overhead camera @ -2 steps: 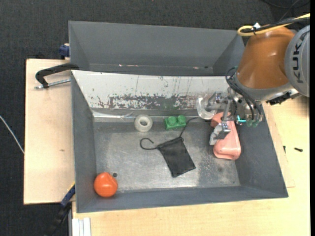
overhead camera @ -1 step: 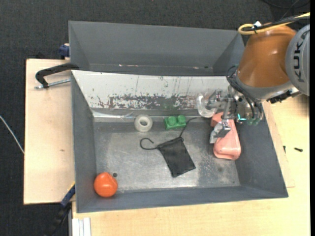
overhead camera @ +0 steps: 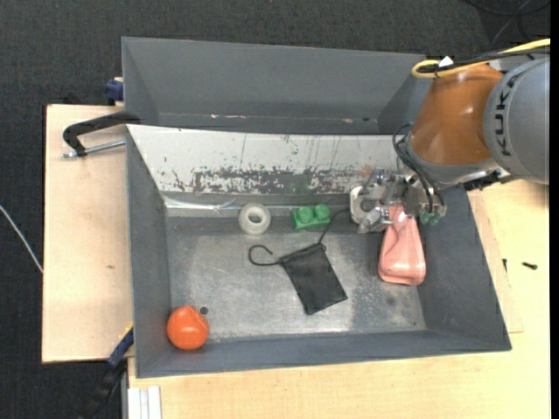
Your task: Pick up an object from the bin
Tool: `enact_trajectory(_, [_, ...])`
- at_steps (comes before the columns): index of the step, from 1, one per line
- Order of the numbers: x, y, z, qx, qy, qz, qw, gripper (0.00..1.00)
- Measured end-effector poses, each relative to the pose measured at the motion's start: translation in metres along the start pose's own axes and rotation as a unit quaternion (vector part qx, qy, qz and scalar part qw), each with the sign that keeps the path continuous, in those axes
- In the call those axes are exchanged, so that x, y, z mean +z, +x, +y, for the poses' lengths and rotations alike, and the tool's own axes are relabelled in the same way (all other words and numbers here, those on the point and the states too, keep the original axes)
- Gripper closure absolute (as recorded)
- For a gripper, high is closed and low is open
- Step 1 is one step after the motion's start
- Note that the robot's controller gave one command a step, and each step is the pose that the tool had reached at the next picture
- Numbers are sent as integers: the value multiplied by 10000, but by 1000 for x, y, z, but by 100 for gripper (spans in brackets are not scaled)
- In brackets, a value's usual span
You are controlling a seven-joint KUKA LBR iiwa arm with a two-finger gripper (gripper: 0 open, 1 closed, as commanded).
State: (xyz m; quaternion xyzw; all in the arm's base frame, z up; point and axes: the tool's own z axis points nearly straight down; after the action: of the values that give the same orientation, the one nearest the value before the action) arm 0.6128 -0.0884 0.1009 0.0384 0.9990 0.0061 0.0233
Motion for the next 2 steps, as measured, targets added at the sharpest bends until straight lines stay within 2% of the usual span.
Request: enact_trajectory(2, [0,0,0,0,3,-1,10000,100])
